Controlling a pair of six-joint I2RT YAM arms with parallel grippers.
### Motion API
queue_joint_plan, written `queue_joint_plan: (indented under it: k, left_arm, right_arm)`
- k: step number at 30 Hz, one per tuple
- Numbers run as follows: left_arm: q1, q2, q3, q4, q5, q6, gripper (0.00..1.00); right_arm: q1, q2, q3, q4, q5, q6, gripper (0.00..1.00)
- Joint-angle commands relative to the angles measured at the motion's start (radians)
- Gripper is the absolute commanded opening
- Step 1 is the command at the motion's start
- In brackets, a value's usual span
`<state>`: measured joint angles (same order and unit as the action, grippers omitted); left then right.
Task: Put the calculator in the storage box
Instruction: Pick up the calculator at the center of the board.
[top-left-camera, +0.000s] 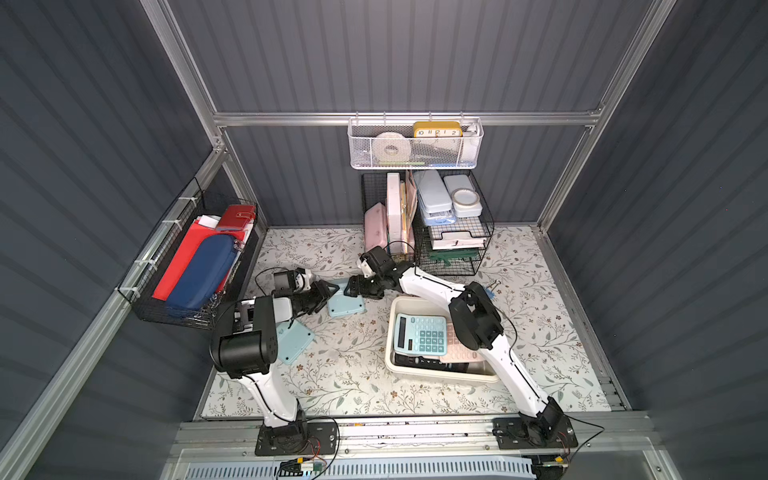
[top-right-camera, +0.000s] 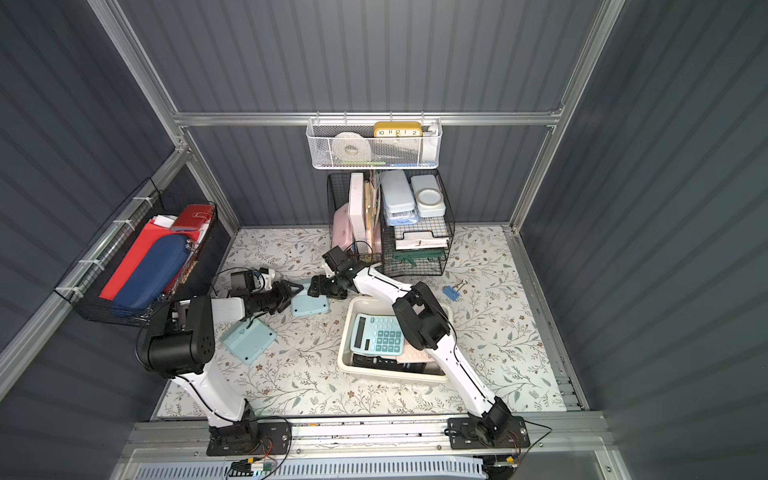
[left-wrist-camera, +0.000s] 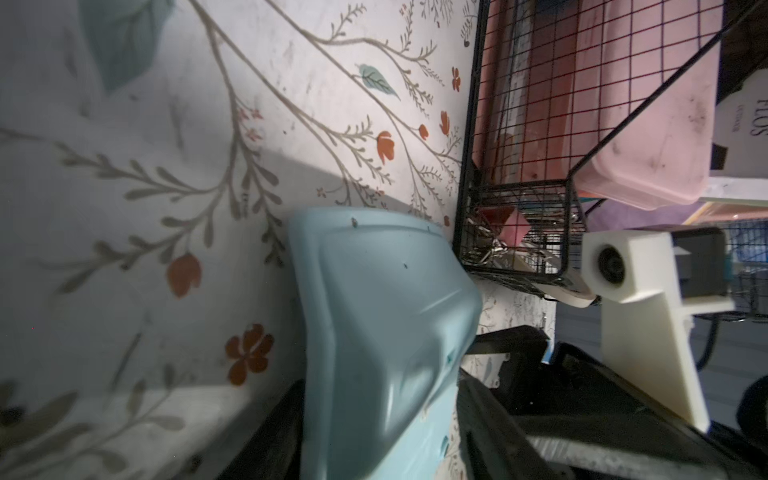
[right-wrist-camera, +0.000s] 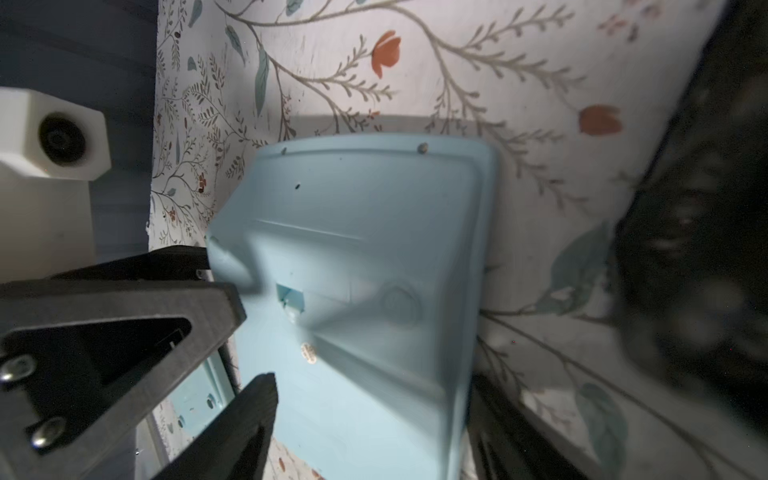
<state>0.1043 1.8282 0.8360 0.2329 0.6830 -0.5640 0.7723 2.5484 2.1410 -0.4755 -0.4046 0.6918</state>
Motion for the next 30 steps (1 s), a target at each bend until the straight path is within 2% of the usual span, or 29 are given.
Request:
queue_joint_plan:
  k: [1,9,16,25,30]
  left_arm:
    - [-0.015,-0.044,-0.015,0.016,0.08,-0.009,0.47]
    - [-0.015,-0.106,-0.011,-0.038,0.083,-0.002,0.27]
    - [-0.015,-0.153,0.012,-0.091,0.06,-0.006,0.18]
    - [-0.015,-0.248,0.053,-0.171,0.052,-0.024,0.14]
    - [-0.015,-0.326,0.103,-0.243,0.055,-0.039,0.14]
  right_arm:
    - [0.003,0.015,0.001,0.054,-0.049,0.028,0.74]
    - [-0.016,-0.061,-0.088,0.083,-0.056,0.027,0.73]
    - [-0.023,-0.207,-0.205,0.098,-0.013,-0.038,0.77]
    - [0.004,-0.413,-0.374,0.141,0.048,-0.18,0.88]
    - [0.063,-0.559,-0.493,0.159,0.194,-0.344,0.99]
